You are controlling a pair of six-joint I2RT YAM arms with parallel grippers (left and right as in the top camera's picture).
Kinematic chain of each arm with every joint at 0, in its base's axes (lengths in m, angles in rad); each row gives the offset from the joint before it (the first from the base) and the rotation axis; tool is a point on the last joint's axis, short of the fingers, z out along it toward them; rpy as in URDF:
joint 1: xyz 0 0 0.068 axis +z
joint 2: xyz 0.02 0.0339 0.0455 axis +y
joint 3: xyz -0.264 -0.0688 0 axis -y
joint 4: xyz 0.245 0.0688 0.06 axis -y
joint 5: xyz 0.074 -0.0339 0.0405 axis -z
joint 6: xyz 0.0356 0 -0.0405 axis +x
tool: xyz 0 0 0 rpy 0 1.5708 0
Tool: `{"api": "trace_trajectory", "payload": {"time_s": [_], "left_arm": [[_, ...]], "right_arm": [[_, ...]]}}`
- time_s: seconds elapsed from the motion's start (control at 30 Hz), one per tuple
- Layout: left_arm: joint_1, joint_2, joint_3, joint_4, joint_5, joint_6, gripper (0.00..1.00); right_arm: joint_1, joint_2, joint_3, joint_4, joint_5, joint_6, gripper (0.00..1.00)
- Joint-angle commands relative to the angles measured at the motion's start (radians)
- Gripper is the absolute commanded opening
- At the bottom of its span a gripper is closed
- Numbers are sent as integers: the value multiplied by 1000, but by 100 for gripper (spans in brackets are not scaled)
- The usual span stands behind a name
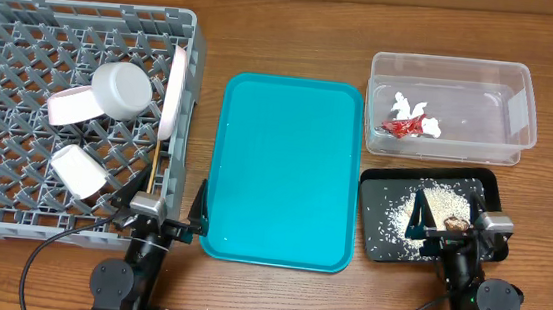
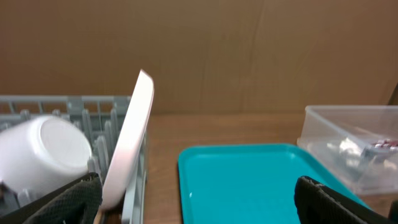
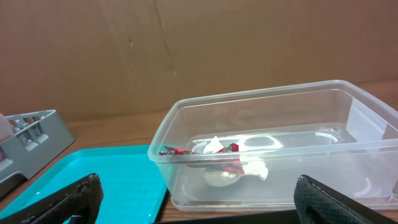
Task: Sort waste into correct bins and load items into the dishwasher
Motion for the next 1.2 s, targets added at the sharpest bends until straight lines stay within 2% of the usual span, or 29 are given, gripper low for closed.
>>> {"api": "trace_trajectory", "payload": {"time_s": [0.0, 0.07, 1.17], "left_arm": [[-13, -11, -10, -46, -23, 1, 100], [-13, -11, -10, -112, -27, 0, 100], [-13, -6, -10, -104, -32, 1, 100]], "right_arm": [[3, -5, -10, 5, 10, 3, 100], [3, -5, -10, 5, 10, 3, 100], [3, -5, -10, 5, 10, 3, 100]]}}
